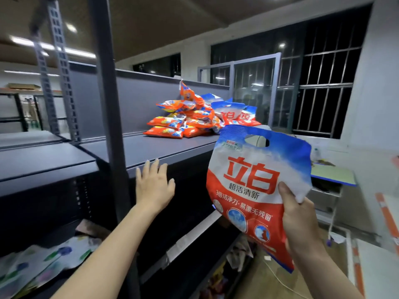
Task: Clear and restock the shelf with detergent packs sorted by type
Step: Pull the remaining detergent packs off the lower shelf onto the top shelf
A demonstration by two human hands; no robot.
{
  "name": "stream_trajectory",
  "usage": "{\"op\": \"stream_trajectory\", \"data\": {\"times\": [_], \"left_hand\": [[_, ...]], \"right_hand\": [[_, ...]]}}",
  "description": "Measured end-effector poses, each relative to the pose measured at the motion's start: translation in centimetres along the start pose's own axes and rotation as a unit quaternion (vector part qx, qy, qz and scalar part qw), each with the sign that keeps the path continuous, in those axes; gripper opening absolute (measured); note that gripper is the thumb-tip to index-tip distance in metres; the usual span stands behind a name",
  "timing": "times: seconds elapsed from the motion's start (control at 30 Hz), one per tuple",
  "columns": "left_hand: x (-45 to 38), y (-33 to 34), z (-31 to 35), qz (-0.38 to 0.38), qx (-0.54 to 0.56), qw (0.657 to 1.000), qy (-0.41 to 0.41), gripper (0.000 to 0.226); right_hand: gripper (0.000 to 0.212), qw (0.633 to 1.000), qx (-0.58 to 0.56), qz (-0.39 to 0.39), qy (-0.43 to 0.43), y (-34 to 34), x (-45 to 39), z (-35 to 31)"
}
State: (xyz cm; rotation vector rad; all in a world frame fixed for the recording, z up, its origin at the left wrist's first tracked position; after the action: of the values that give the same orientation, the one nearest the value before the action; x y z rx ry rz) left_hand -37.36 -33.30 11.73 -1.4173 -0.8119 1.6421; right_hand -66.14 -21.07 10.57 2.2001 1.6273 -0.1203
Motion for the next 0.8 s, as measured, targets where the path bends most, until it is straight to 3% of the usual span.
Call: {"op": "stream_trajectory", "data": {"times": [0.27, 0.37, 0.47, 0.57, 0.67, 0.8], "left_hand": [[-6.8, 5.0, 1.6, 0.013, -0.127, 0.992, -0.009, 0.058], [-8.4, 6.1, 2.2, 0.123, -0.075, 0.990, 0.003, 0.043], [-10.2, 6.4, 3.4, 0.172, -0.039, 0.984, -0.020, 0.030], [-12.1, 6.8, 5.8, 0.172, 0.004, 0.985, -0.011, 0.025], [-13.9, 8.0, 9.3, 0.150, 0.061, 0.986, 0.047, 0.036], [-16.9, 9.8, 14.0, 0.095, 0.186, 0.974, 0.090, 0.041]], "right_hand": [[0.032, 0.998, -0.001, 0.019, -0.052, -3.4, -7.9, 0.3], [0.034, 0.997, 0.003, 0.027, -0.070, -3.7, -11.5, 0.3], [0.024, 0.996, 0.006, 0.042, -0.076, -3.8, -15.0, 0.8], [0.023, 0.995, -0.009, 0.058, -0.082, -4.0, -18.2, 1.4], [0.028, 0.995, -0.022, 0.062, -0.076, -4.2, -21.1, 2.3], [0.015, 0.996, -0.021, 0.063, -0.061, -4.9, -25.1, 3.1]]}}
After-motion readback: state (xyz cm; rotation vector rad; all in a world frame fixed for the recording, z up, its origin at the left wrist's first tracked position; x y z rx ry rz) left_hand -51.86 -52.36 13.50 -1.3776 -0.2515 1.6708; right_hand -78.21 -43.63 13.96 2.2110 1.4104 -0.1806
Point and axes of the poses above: each hand's wrist, its own x-axis away from the middle knuckle, its own y-axis out of the palm, z = x × y, the point moved 6 cm from there along -x, towards the middle knuckle, and after that the axes turned 6 degrees about -z, right-handed, at the moved point
